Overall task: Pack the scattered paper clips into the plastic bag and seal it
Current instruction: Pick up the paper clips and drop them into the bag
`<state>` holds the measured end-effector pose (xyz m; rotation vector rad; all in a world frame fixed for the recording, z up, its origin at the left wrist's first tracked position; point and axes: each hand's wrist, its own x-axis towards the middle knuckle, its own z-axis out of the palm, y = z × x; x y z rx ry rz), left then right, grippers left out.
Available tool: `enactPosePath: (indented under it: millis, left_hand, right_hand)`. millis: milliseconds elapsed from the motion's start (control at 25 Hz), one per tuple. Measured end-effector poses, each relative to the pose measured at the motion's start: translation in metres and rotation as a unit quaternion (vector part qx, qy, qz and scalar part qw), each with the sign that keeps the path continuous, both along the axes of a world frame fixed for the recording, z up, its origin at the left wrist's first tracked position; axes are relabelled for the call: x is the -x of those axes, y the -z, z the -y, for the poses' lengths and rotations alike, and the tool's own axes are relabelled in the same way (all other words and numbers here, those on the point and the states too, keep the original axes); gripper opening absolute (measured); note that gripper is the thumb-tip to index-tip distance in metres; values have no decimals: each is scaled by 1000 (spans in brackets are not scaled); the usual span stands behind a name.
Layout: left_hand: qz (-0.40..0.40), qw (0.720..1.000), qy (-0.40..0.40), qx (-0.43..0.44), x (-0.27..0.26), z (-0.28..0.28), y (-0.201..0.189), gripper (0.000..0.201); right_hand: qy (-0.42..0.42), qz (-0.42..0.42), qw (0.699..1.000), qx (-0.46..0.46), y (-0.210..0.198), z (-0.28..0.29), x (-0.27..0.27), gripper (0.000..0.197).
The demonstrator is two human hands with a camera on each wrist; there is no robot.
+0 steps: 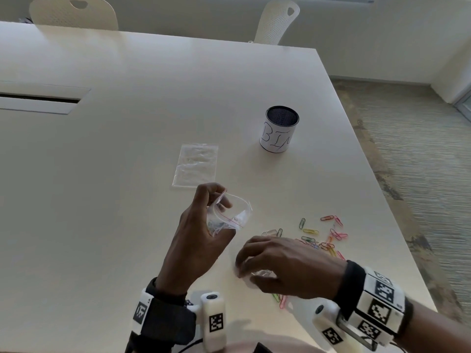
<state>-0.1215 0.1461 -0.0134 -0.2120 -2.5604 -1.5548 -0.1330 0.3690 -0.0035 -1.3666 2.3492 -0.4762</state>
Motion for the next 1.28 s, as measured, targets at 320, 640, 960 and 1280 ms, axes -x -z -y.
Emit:
enactPosePath:
  millis: [320, 640, 960, 1280]
  left_hand:
    - [1, 1000, 0, -12, 0, -1, 1, 56]
    - [9, 1000, 7, -19, 1, -3, 2, 57]
    - [10, 1000, 7, -18, 2, -1, 3, 57]
    - [3, 1000, 11, -26, 3, -1, 2, 55]
  right_hand:
    - [-32, 10, 997, -68, 1, -38, -8, 36]
    - [-25, -26, 997, -72, 6, -61, -4, 38]
    - [-4, -84, 995, -45, 15, -62, -7, 27]
    - [67, -115, 991, -34, 12, -49, -1, 16]
